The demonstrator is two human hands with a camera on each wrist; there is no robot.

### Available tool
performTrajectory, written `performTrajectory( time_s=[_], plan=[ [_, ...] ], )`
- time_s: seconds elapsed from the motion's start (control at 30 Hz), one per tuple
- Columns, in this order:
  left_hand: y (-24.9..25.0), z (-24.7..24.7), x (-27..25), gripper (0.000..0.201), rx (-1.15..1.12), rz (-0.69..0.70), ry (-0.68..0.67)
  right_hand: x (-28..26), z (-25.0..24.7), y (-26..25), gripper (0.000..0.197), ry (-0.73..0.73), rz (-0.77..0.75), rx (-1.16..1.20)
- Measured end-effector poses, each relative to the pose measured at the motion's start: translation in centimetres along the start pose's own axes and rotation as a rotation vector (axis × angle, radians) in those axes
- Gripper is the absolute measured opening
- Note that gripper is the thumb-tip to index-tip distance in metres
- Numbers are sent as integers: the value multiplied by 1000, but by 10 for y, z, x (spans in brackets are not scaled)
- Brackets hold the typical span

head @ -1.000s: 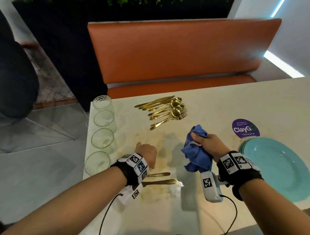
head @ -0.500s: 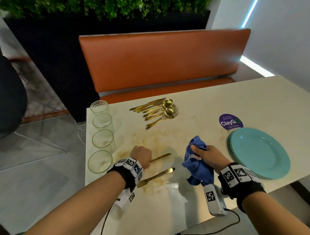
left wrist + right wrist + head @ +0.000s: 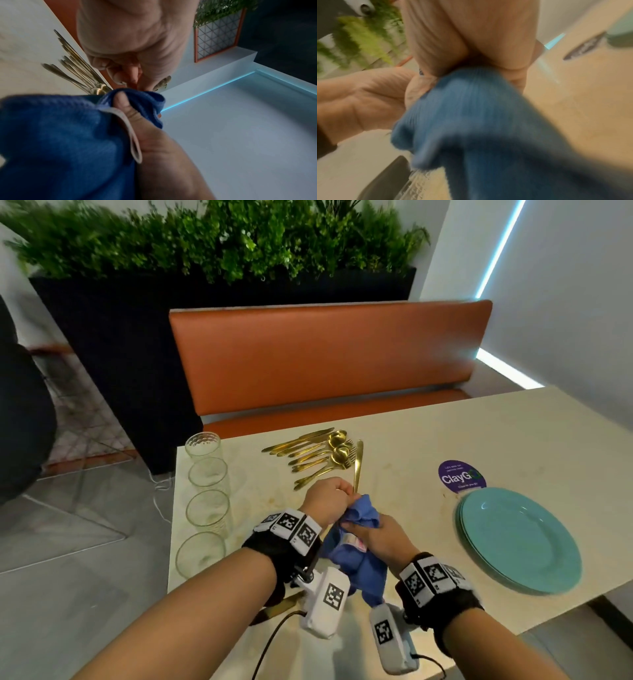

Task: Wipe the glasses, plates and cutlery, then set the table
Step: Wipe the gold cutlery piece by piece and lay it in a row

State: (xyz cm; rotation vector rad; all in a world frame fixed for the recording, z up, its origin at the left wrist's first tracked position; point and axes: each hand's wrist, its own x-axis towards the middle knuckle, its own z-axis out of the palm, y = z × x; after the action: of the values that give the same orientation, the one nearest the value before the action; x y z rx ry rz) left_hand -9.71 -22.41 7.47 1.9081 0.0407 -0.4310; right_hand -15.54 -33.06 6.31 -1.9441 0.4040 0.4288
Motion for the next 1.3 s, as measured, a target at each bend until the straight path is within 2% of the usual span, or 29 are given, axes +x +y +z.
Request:
performTrajectory(
  time_s=[0.07, 0.1, 0.23, 0.4, 0.53, 0.57, 0.63, 0.67, 0.73, 0.77, 0.8, 0.87, 0.93, 1.0, 1.07, 1.17, 1.3],
  plan=[
    [1, 1, 1, 24, -74, -26, -10, 3, 2, 1, 17, 39, 52, 211],
    [0, 1, 3, 24, -101, -42, -12, 4, 3, 0, 18, 38, 66, 242],
    [1, 3, 8, 19, -149, -82, 10, 9, 5, -4, 16, 9, 75, 211],
    [9, 8, 17, 24, -82, 1, 138, 21, -13, -6, 6, -22, 53, 63],
    [11, 5, 26, 14, -143, -49, 175, 27, -41, -17, 14, 61, 34, -199],
    [10, -1, 30, 33, -107, -39, 196, 25, -49, -19, 13, 66, 69, -223],
    [11, -18, 37, 75, 182, 73, 207, 27, -68, -23, 14, 65, 114, -298],
    [13, -26, 40, 78, 404, 142, 188, 29, -78, -24, 16, 59, 102, -347],
    [20, -39, 41, 48, 796, 268, 93, 34, -92, -28, 12, 46, 64, -373],
    [22, -43, 42, 33, 896, 291, 30, 35, -98, -30, 10, 27, 58, -338],
    [22, -45, 43, 29, 934, 290, -14, 38, -104, -31, 11, 24, 54, -291],
    [19, -44, 47, 28, 896, 252, -74, 45, -117, -37, 8, 62, 50, -230],
    [15, -37, 51, 28, 802, 203, -109, 58, -130, -38, 12, 126, -12, -271],
    [13, -30, 52, 27, 672, 154, -95, 67, -137, -45, 17, 244, -87, -259],
    [14, -24, 51, 24, 493, 66, -71, 74, -139, -47, 17, 310, -123, -142],
    [10, -14, 51, 20, 188, -102, -39, 87, -131, -39, 26, 428, -89, -21],
    [-2, -9, 50, 18, -22, -259, -22, 92, -124, -28, 38, 473, -1, 178]
  ],
)
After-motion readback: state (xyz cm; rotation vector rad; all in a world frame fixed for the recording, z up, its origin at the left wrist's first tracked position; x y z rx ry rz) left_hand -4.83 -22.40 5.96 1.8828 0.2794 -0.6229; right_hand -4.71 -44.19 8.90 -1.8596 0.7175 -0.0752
